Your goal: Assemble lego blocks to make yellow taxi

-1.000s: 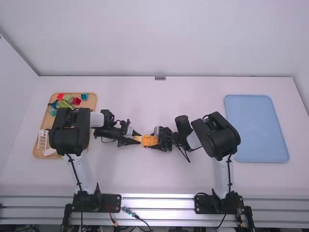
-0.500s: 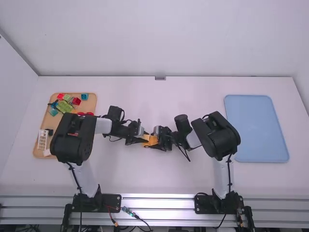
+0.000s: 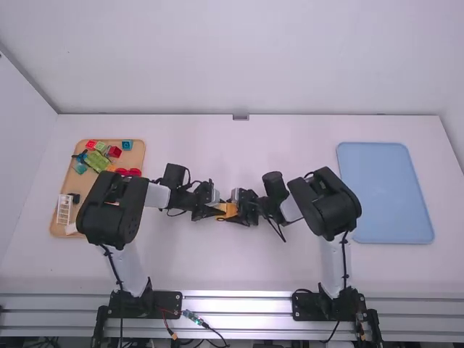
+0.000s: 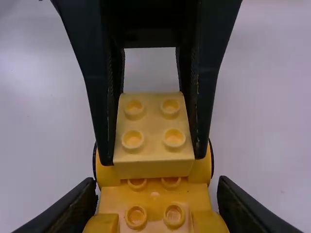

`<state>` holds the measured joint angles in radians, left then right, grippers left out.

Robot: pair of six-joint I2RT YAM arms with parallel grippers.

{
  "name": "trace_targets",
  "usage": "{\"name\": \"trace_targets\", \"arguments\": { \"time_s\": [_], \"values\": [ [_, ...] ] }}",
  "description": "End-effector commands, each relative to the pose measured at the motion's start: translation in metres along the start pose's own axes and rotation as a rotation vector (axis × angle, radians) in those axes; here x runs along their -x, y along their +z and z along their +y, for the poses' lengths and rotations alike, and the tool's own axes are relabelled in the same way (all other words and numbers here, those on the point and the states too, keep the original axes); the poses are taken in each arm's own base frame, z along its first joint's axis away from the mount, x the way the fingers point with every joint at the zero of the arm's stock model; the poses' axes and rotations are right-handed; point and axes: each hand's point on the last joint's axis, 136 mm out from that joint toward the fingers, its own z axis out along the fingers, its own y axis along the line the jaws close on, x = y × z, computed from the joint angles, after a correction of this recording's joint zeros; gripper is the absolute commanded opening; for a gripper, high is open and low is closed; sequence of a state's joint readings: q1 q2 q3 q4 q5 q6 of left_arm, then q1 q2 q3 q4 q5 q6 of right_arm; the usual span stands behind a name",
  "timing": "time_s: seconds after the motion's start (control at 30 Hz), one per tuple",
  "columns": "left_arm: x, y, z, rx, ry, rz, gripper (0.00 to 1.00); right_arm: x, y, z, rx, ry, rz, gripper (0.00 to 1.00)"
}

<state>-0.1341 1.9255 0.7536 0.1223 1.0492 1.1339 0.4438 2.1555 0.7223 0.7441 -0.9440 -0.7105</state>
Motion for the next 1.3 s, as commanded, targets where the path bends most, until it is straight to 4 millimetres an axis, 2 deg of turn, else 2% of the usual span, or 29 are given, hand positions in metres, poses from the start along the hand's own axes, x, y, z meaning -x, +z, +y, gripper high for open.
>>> {"name": "trace_targets", "arguments": {
  "time_s": [0.0,0.27,0.5,0.6,1.27],
  "values": [
    [0.007,-0.002,-0.003,0.000,-0.002,-0.012,0.02,-0.016,-0.001,0.000,-0.024,0.038,0.048,0.58],
    [0.006,-0.001,-0.005,0.011,0.019,-0.023,0.02,-0.011,0.003,0.006,0.006,0.003,0.033,0.58],
    [0.004,-0.001,-0.006,0.018,0.033,-0.028,0.02,-0.009,0.004,0.003,0.003,0.003,0.030,0.58],
    [0.011,-0.001,-0.010,0.000,0.037,-0.066,0.02,-0.009,0.004,0.003,0.003,0.005,0.031,0.58],
    [0.015,-0.002,-0.007,-0.003,0.008,-0.078,0.02,-0.008,0.004,0.003,0.004,0.004,0.029,0.58]
  ]
}}
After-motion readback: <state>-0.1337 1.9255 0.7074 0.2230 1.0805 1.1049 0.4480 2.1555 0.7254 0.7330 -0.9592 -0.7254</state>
